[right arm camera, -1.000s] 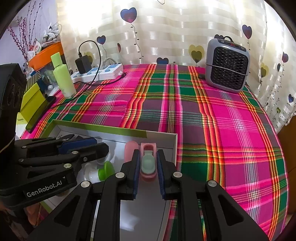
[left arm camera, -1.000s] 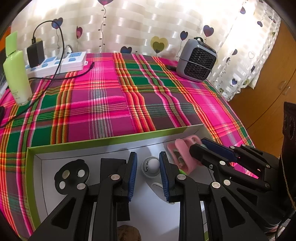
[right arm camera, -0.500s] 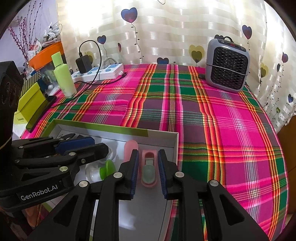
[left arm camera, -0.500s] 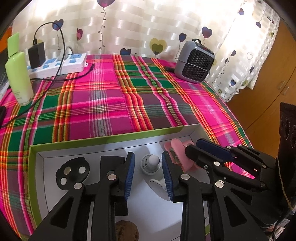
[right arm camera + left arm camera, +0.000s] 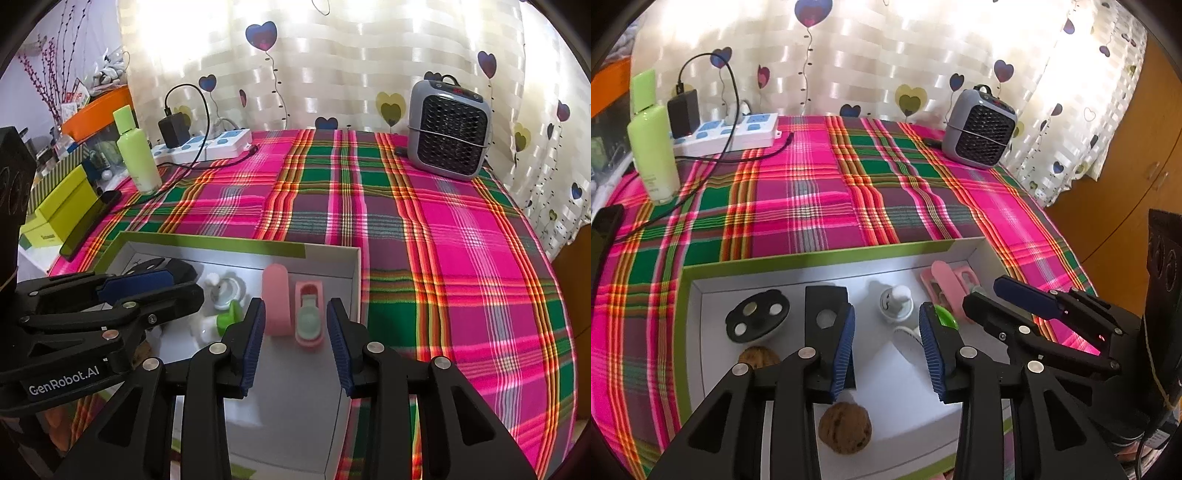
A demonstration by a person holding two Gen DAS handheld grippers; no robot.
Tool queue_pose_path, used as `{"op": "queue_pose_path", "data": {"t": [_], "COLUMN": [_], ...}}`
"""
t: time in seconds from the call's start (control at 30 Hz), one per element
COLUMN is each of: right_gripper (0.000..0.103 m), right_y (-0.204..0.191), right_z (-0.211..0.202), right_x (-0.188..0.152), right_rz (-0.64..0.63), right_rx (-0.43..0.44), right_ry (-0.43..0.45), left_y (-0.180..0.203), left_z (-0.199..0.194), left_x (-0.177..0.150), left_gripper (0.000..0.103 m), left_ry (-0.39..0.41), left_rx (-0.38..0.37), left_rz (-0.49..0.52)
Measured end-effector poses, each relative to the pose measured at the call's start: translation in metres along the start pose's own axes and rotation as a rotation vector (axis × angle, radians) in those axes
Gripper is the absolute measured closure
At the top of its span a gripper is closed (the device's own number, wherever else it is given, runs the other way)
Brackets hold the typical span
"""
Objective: Organize objects
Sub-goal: 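Open the right tool to set down the pink clip while the left tool releases the white cap, then withdraw both open tools from the tray toward the frosted lid and pink clip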
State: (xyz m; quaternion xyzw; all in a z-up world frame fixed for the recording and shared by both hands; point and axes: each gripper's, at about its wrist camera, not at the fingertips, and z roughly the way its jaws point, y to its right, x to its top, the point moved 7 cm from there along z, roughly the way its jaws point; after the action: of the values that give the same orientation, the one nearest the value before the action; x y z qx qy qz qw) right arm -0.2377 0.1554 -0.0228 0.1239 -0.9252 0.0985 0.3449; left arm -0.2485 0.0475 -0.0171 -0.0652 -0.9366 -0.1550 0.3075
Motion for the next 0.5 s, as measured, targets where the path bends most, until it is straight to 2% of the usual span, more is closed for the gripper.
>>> {"op": "queue_pose_path", "data": {"t": [0.5], "right_gripper": [0.067], "right_y": [-0.01], "right_z": [-0.028], "right_x": [-0.017], "right_rz": [0.016], "right_rx": [0.003], "right_ry": [0.027], "left_y": [0.003], "left_z": [-0.035], "left_x": [-0.021], "left_gripper": [0.068], "left_ry": [0.053], "left_rx": [0.029], "left_rz": [0.002]}}
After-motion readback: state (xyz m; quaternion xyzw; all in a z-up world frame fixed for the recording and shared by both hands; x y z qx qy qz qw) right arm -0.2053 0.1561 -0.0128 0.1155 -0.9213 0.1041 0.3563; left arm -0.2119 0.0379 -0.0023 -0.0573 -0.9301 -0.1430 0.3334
